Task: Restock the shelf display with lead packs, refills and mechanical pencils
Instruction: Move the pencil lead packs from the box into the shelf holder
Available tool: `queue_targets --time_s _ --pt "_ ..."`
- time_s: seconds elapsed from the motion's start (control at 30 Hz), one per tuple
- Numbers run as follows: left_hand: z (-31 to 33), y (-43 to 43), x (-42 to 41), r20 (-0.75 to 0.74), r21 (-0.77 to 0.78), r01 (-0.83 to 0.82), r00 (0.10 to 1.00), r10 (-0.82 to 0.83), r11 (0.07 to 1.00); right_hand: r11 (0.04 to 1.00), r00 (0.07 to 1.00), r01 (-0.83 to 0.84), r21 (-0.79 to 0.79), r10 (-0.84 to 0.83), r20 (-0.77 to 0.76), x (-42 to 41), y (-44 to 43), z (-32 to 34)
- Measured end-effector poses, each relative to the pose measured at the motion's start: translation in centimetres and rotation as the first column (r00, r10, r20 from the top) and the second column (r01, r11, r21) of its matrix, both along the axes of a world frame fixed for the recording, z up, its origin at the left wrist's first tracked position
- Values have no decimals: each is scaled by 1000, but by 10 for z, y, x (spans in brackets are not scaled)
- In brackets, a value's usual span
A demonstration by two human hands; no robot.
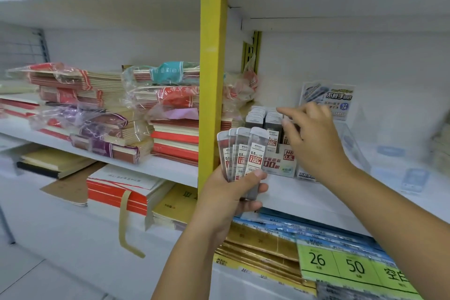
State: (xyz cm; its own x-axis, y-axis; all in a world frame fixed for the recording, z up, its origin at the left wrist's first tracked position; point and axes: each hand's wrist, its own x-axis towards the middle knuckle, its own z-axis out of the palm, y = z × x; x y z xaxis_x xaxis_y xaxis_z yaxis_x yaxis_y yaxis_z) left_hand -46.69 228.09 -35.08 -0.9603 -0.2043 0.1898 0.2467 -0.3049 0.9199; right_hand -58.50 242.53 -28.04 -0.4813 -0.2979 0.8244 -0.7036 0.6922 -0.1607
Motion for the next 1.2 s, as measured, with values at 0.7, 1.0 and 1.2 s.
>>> queue_targets --time_s 0.7,1.0,1.2 --pt "-4 -9 -7 5 -111 -178 984 180 978 910 943 -260 -323 312 119 6 -1 2" --pt "-5 -10 -6 9 -94 -180 983 181 979 953 964 -214 -213 242 112 -5 -3 4" --pt "-5 -9 -7 15 -95 -181 983 183 979 997 996 65 46 -68 66 -10 -3 -12"
